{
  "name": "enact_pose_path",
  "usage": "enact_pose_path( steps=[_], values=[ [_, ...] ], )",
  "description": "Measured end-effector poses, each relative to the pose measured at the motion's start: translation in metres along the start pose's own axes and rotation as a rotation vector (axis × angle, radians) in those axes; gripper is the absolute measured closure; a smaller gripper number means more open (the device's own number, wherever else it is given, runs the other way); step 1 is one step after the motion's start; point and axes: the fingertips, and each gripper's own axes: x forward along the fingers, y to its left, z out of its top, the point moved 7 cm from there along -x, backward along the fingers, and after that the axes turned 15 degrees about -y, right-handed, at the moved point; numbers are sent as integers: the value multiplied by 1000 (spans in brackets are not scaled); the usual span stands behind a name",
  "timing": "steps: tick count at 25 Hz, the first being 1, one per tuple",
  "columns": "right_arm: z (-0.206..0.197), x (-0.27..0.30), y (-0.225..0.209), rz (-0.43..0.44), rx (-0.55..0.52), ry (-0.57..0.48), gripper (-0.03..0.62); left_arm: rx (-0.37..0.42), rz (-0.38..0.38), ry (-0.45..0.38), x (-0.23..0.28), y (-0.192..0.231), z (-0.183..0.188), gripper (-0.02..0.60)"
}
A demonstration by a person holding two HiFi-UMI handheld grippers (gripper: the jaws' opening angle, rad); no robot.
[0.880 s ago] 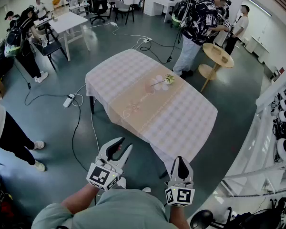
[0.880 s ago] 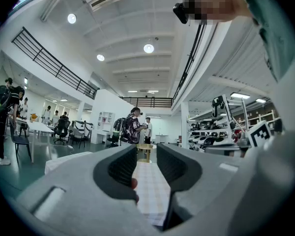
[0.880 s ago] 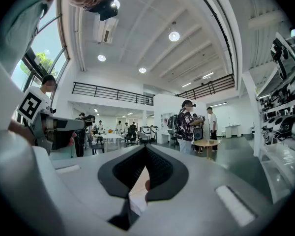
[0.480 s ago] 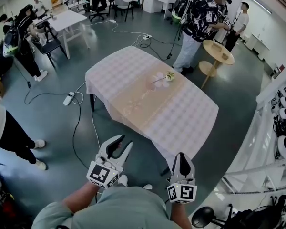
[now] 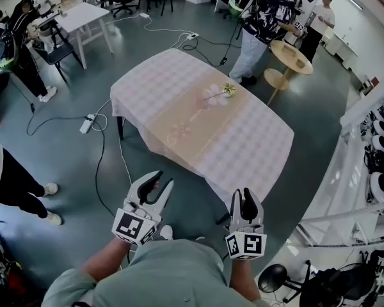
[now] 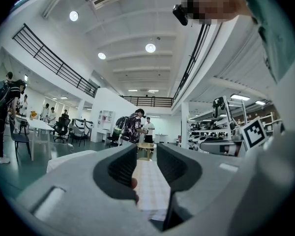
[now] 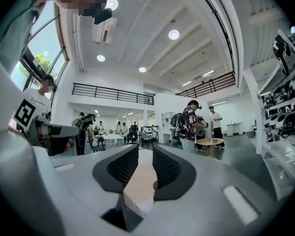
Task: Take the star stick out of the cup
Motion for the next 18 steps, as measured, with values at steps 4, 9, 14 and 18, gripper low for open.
enact_pose_path(
  steps=[4, 9, 14, 18],
  values=[
    [-6, 17, 6, -14, -12, -4, 494, -11, -1, -2, 0, 22, -4, 449],
    [-17, 39, 2, -20, -12, 30, 494, -20, 15, 8, 9, 42, -13, 449],
    [-37, 82, -27, -29, -8, 27, 487, -13, 14, 14, 48, 54, -28, 449],
    [-59, 136, -53, -37, 21, 25, 479, 15, 19, 24, 93, 73, -31, 449]
  ],
)
